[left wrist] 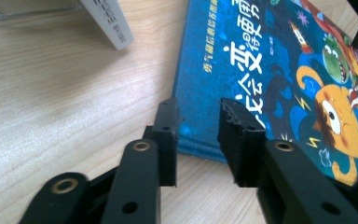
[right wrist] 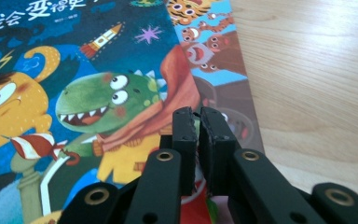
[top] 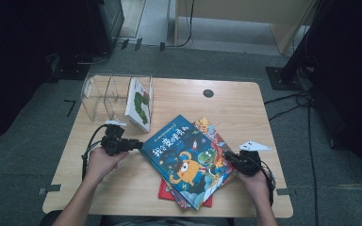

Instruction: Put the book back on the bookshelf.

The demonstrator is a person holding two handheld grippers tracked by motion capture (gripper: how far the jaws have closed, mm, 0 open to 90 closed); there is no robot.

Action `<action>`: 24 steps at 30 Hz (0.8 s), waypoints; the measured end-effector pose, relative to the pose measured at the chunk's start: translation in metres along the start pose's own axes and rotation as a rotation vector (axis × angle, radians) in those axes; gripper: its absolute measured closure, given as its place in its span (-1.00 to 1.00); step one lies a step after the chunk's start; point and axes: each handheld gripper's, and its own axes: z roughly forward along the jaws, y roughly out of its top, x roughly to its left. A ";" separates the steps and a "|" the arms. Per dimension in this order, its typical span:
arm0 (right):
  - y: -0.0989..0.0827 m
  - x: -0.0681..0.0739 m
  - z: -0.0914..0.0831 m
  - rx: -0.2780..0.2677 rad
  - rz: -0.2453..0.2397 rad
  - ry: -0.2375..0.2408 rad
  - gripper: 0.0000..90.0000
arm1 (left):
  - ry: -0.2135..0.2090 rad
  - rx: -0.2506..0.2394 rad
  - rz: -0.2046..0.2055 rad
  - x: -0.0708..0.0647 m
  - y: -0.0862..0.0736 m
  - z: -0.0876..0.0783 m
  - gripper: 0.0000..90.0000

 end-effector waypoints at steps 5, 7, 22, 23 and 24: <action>-0.004 -0.001 -0.005 0.001 -0.006 -0.020 0.95 | 0.037 0.031 0.039 0.001 0.000 0.003 0.79; -0.006 0.000 -0.007 0.003 -0.007 -0.027 0.97 | 0.053 0.040 0.053 0.002 0.000 0.004 0.85; -0.032 -0.004 -0.033 0.031 0.040 -0.055 1.00 | 0.089 0.038 0.087 0.005 0.003 0.015 0.83; -0.034 -0.004 -0.033 0.045 0.033 -0.056 1.00 | 0.088 0.033 0.080 0.007 0.004 0.014 0.84; -0.034 -0.004 -0.033 0.042 0.029 -0.051 1.00 | 0.080 0.028 0.068 0.009 0.004 0.013 0.85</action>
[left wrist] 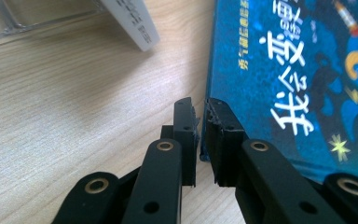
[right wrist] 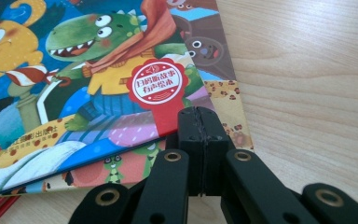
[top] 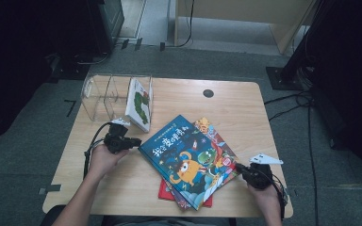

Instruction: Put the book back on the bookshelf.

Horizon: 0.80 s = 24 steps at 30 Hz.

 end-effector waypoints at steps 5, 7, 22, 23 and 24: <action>0.001 -0.002 0.001 -0.006 0.014 0.015 1.00 | 0.009 0.004 -0.006 0.004 -0.001 0.002 0.87; 0.000 -0.002 0.001 -0.003 0.014 0.013 1.00 | -0.023 0.004 -0.016 0.004 -0.001 0.004 0.87; 0.003 -0.012 0.005 -0.020 0.055 0.041 1.00 | -0.028 0.039 -0.014 0.001 -0.004 0.007 0.95; 0.003 -0.012 0.006 -0.019 0.056 0.041 1.00 | -0.035 0.042 -0.017 0.001 -0.004 0.007 0.95; 0.004 -0.013 0.006 -0.019 0.055 0.039 1.00 | -0.043 0.041 -0.024 0.001 -0.005 0.006 0.95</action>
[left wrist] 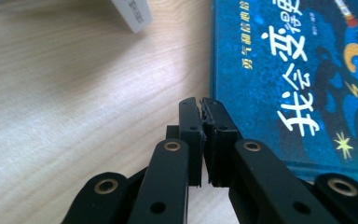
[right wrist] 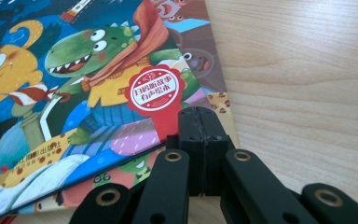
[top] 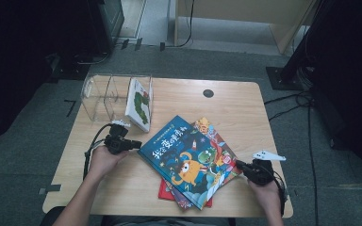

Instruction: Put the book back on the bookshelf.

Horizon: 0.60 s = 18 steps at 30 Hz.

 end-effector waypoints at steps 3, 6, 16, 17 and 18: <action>0.002 -0.002 0.002 -0.003 0.004 -0.004 1.00 | -0.003 0.003 0.005 -0.003 -0.002 0.000 0.95; 0.005 -0.004 0.004 -0.008 0.007 -0.004 1.00 | 0.008 0.006 0.014 -0.006 -0.002 0.003 0.95; 0.015 -0.010 0.015 -0.018 0.017 0.002 1.00 | 0.007 0.018 0.032 -0.015 -0.008 0.006 0.97; 0.016 -0.009 0.016 -0.018 0.020 0.005 1.00 | 0.006 0.016 0.030 -0.017 -0.009 0.005 0.97; 0.017 -0.009 0.017 -0.018 0.014 0.004 1.00 | 0.007 0.014 0.028 -0.017 -0.010 0.005 0.97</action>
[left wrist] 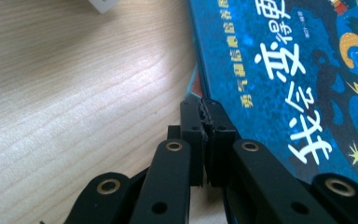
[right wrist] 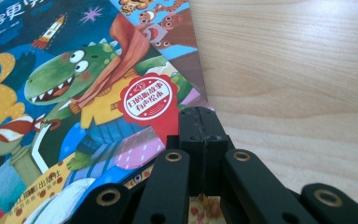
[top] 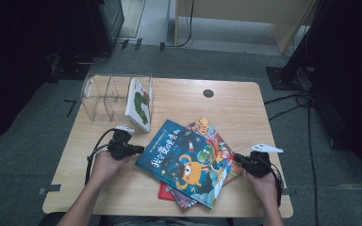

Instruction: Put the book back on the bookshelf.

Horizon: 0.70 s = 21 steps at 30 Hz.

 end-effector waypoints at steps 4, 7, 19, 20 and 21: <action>0.004 0.001 0.004 0.001 -0.010 -0.002 1.00 | -0.008 0.004 -0.006 -0.002 -0.004 -0.002 0.97; 0.007 0.001 0.008 0.001 -0.015 -0.001 1.00 | -0.009 0.004 -0.008 -0.004 -0.007 -0.003 0.97; 0.021 0.003 0.024 -0.002 -0.034 0.001 1.00 | -0.026 -0.009 -0.037 -0.008 -0.018 -0.012 0.95; 0.023 0.004 0.025 -0.002 -0.036 0.003 1.00 | -0.026 -0.011 -0.040 -0.008 -0.019 -0.012 0.95; 0.023 0.003 0.026 -0.002 -0.037 0.004 1.00 | -0.025 -0.010 -0.038 -0.008 -0.020 -0.013 0.94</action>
